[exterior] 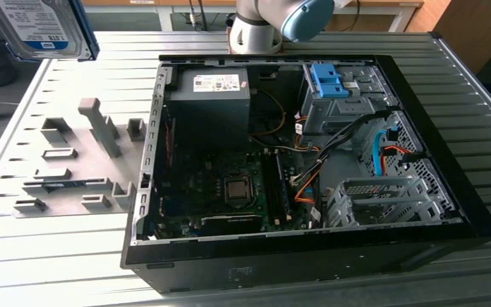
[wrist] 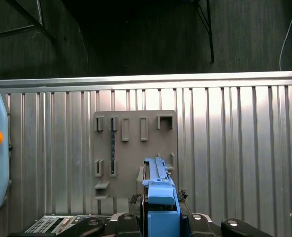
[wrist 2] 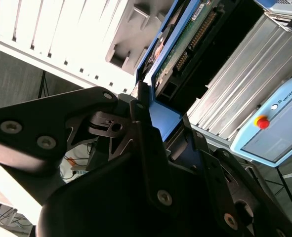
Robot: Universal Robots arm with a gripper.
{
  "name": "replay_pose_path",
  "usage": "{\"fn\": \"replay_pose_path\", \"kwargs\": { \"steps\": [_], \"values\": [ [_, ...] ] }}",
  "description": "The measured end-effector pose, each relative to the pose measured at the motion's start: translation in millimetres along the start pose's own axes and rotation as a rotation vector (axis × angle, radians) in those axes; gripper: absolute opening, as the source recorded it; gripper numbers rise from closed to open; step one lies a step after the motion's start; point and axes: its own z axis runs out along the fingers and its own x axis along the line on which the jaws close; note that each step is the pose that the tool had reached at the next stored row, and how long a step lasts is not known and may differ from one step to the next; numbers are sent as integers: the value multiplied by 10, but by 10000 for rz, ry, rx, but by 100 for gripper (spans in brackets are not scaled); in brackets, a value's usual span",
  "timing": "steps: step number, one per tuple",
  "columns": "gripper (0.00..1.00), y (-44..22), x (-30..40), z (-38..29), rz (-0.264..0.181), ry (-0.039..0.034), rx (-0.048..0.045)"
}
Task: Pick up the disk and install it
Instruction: 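Pick up the disk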
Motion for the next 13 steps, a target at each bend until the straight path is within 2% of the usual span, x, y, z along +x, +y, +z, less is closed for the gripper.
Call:
{"fn": "replay_pose_path", "kwargs": {
  "steps": [13],
  "values": [
    [36,-34,-1,0,1,0,1]
  ]
}}
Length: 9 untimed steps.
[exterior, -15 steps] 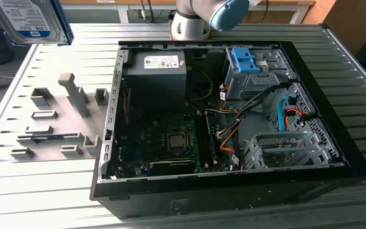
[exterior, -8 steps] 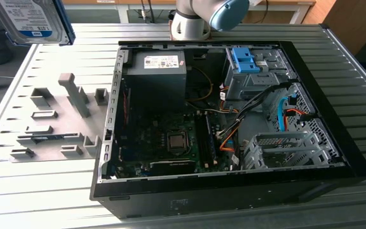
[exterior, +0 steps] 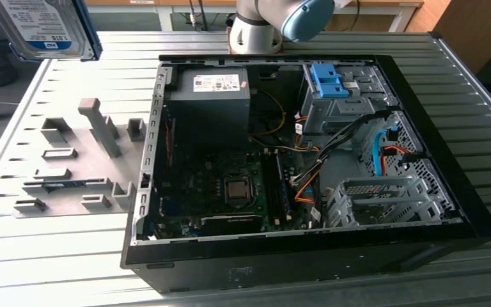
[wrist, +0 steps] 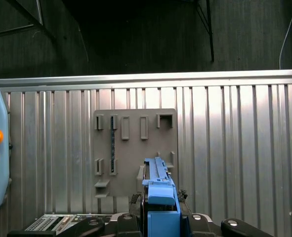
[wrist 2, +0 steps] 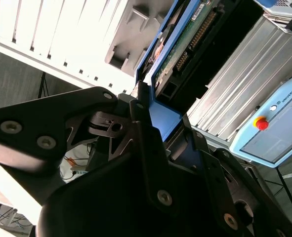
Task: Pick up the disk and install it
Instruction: 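Pick up the disk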
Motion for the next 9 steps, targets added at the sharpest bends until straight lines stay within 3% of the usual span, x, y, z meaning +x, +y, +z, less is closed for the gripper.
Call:
{"fn": "replay_pose_path", "kwargs": {
  "steps": [9],
  "values": [
    [36,-20,0,0,0,0,0]
  ]
}}
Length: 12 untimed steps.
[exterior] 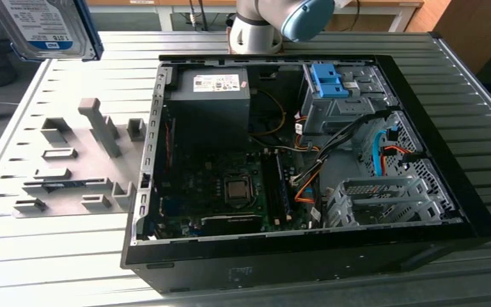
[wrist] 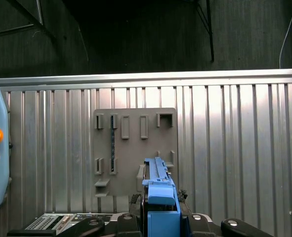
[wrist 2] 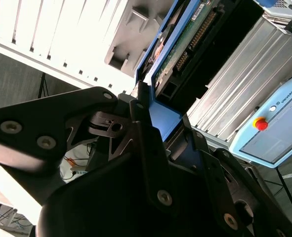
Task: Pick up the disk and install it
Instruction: 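Pick up the disk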
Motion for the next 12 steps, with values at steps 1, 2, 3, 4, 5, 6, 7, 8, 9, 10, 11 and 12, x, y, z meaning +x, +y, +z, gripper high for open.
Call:
{"fn": "replay_pose_path", "kwargs": {
  "steps": [1,2,3,4,5,6,7,8,9,10,11,12],
  "values": [
    [36,-3,0,0,0,0,0],
    [36,-7,0,-1,0,0,-1],
    [36,-10,0,0,0,0,0],
    [36,-12,0,0,1,0,0],
    [36,-14,0,0,1,0,0],
    [36,-17,0,0,1,0,0],
    [36,-19,0,0,0,0,0],
    [36,-22,0,0,0,0,1],
    [36,-26,0,0,0,-1,1],
    [36,-38,1,0,-1,0,0],
    [36,-55,1,0,0,0,-1],
    [36,-81,1,0,1,0,0]
  ]
}}
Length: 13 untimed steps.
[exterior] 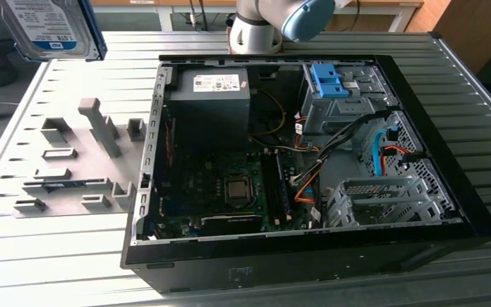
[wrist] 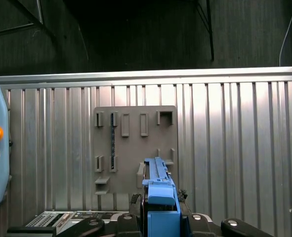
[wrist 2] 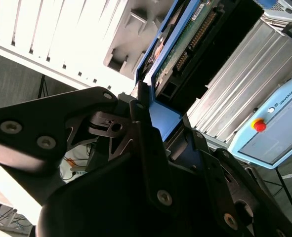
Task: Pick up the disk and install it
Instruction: 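Pick up the disk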
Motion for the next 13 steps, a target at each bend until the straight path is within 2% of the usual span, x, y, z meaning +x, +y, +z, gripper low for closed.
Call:
{"fn": "replay_pose_path", "kwargs": {
  "steps": [7,8,11,13],
  "values": [
    [36,-261,3,0,1,-1,2],
    [36,-287,17,1,-1,-20,-1],
    [36,-295,75,18,-5,-170,-6],
    [36,-297,140,34,-3,-214,-5]
  ]
}}
